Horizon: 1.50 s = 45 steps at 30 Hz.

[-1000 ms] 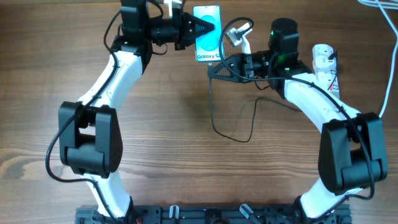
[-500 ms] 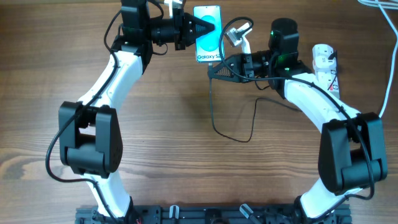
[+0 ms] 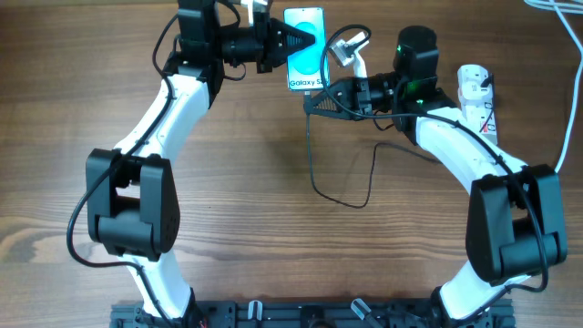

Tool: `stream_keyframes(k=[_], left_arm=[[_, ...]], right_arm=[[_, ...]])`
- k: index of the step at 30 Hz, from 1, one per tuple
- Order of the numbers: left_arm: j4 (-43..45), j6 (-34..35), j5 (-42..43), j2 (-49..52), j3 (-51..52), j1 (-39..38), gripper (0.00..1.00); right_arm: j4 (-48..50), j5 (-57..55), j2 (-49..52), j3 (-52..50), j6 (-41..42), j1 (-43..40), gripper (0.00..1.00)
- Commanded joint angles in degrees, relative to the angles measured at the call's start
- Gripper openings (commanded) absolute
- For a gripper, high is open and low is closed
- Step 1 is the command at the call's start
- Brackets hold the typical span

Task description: Plug charger to phone and switch on socket

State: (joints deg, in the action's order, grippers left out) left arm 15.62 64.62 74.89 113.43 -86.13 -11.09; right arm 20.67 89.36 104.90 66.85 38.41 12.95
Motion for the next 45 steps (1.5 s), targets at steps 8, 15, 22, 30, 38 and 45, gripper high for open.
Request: stream_keyframes(k=[8,15,22,30,38,45], left_arm=[[0.22,-2.12,3.76,-1.25,-0.90,-0.31,0.04],[0.24,-2.71,4.17,-1.25,-0.90,-0.31,0.04],[0.22,-2.71,4.17,-1.25,-0.90,-0.33,0.04],[0.17,-4.42,4.15,-1.25,-0.90,-2.43,0.04],[-0.24,-4.66,6.10,-1.25,-0.87,-2.69,0.04],[-0.24,-5.90,9.86,-1.25,-0.87,-3.37,0.04]], right_arm=[[0.98,1.38,0.63,0.15,1.68,-1.95,0.04],[1.01,1.38,0.63,0.15,1.79,-2.47,0.04],[1.01,1.36,0.63,0.15,2.08,-3.13,0.04],[1.01,0.26,0.63,0.15,2.34,-3.13,0.04],[7.89,-1.01,0.63,0.15,7.93,-3.30,0.04],[12.09,-2.12,0.63,0.15,11.34,-3.89,0.04]])
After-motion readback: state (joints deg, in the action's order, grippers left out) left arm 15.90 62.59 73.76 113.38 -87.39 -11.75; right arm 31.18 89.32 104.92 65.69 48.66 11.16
